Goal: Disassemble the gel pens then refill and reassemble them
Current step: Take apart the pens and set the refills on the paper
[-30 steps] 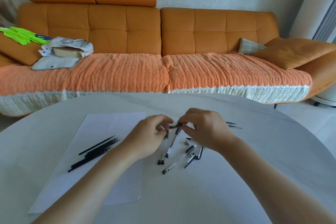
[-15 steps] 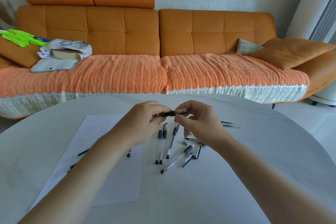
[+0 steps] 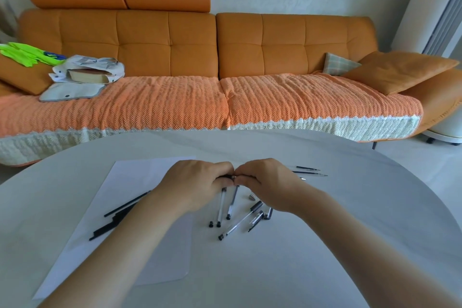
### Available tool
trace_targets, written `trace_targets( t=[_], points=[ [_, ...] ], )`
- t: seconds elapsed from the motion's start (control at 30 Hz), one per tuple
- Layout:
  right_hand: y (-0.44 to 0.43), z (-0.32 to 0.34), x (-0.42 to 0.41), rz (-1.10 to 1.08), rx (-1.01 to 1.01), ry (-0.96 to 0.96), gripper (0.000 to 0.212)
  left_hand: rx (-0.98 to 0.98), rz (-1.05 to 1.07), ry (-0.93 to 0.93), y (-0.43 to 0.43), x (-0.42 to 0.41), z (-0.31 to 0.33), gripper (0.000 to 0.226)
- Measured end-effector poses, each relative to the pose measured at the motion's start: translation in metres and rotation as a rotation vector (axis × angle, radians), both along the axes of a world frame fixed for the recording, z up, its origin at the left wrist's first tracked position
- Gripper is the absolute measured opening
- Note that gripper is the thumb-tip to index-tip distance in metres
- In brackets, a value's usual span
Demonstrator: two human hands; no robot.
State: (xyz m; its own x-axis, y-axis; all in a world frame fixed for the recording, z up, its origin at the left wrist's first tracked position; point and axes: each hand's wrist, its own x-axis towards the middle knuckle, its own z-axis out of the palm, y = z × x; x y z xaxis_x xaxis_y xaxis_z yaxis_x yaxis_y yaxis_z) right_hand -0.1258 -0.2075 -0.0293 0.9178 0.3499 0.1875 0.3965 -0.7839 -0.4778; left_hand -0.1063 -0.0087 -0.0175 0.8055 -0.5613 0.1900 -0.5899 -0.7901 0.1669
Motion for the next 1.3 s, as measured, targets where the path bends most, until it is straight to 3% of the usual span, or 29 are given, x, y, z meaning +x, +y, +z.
trace_targets(
  t=[0.3, 0.43, 0.77, 1.03, 1.3],
  points=[
    [0.006, 0.008, 0.001, 0.020, 0.075, 0.058, 0.019, 0.049, 0.002, 0.113, 0.008, 0.001, 0.025, 0.013],
    [0.014, 0.011, -0.001, 0.024, -0.011, -0.032, 0.022, 0.040, 0.005, 0.035, 0.011, 0.003, 0.026, 0.016],
    [0.029, 0.016, -0.005, -0.029, -0.189, -0.151, 0.023, -0.174, -0.068, 0.097, 0.020, 0.011, 0.033, 0.014],
    [0.027, 0.014, -0.005, -0.055, -0.194, -0.244, 0.027, -0.250, -0.142, 0.132, 0.021, 0.008, 0.029, 0.016],
    [0.014, 0.008, -0.007, -0.054, -0.125, -0.133, 0.042, -0.196, -0.071, 0.249, 0.017, 0.002, 0.017, 0.018]
  ],
)
